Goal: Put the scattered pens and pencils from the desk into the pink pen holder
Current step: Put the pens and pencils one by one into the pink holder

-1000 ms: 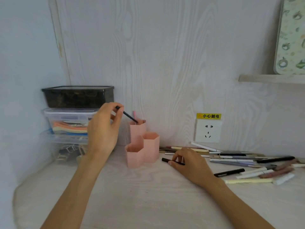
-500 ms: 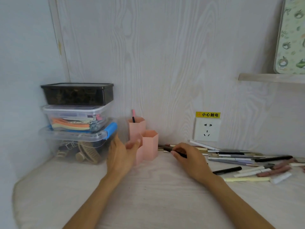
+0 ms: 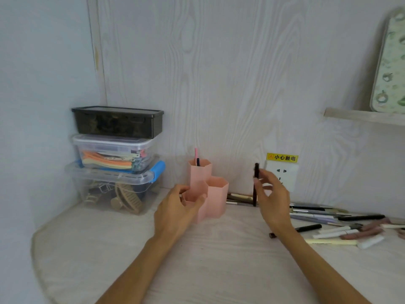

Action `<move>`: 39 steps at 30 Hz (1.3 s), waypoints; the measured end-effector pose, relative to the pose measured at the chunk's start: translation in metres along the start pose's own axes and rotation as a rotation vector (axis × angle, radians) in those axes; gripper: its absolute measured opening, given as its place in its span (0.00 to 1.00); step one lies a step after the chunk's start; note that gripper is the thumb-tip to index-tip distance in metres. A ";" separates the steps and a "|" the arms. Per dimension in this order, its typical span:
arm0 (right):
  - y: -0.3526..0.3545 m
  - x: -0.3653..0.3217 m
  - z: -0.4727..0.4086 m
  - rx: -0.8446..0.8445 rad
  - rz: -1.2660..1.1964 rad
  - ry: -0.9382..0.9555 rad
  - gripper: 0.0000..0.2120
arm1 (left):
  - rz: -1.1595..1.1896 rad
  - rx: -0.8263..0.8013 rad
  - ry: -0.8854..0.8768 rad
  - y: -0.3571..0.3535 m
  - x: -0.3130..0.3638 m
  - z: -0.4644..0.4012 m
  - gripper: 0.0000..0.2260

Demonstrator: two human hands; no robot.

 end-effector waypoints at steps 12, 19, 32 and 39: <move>-0.034 -0.093 -0.051 0.148 -0.307 0.100 0.22 | 0.023 -0.016 -0.016 0.001 0.002 0.001 0.23; -0.104 -0.062 -0.039 -0.343 0.224 0.058 0.17 | -0.051 0.074 -0.093 0.010 0.011 0.004 0.26; 0.046 0.051 0.031 -0.876 0.062 -0.365 0.14 | -0.445 0.275 -0.489 0.012 0.057 0.023 0.15; 0.047 0.070 0.047 -1.092 0.316 -0.384 0.20 | -0.375 -0.067 -0.665 -0.045 0.096 0.044 0.05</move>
Point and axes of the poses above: each hand's wrist, its own z-axis away from the middle knuckle, its own y-axis out of the back of the hand, x = y × z, the point moved 9 cm from there along -z, towards the middle knuckle, and after that the axes turned 13 degrees about -x, right-handed, at the moved point
